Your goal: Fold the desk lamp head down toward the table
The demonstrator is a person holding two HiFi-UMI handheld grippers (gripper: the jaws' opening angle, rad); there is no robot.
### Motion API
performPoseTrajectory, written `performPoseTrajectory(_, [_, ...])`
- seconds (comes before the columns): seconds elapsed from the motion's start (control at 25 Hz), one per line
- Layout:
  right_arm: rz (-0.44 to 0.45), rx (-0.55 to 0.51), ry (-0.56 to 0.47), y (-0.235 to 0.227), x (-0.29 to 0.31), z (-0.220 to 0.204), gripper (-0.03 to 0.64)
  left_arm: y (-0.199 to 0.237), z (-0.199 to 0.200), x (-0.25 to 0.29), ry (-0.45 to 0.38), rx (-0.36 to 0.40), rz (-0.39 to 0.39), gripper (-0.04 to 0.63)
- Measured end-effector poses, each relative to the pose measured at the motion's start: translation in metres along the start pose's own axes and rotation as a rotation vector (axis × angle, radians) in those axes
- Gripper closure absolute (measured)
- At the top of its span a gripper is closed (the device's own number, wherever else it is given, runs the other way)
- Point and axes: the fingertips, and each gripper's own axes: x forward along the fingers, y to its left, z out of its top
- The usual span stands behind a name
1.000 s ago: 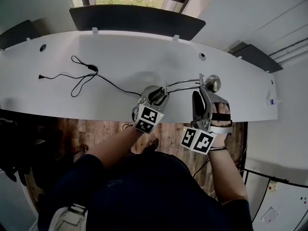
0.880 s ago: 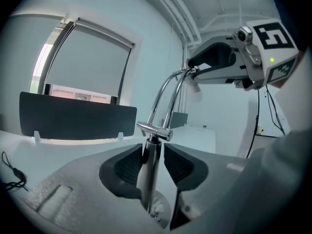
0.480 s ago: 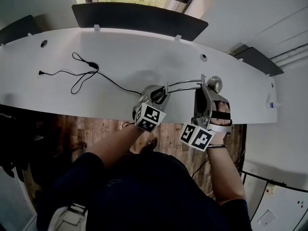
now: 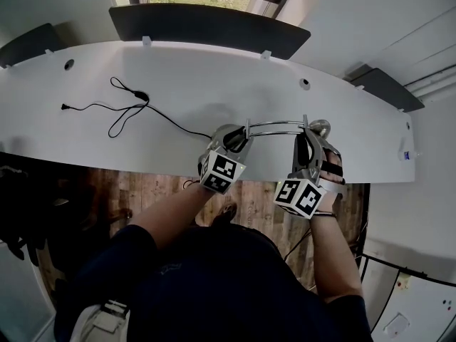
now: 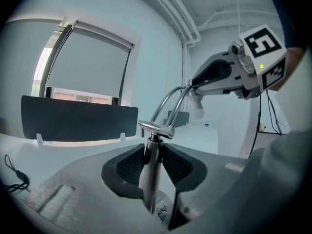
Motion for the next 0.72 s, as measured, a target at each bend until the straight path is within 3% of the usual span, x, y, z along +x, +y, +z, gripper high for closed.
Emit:
performPoseTrajectory(0.16, [0.039, 0.088, 0.011, 0.016, 0.008, -0.018, 0.538, -0.002, 0.003, -0.002, -0.007, -0.007, 0.001, 0.479])
performPoseTrajectory(0.72, [0.108, 0.228, 0.011, 0.055, 0.030, -0.040, 0.546, -0.001, 0.002, -0.002, 0.004, -0.032, 0.003, 0.479])
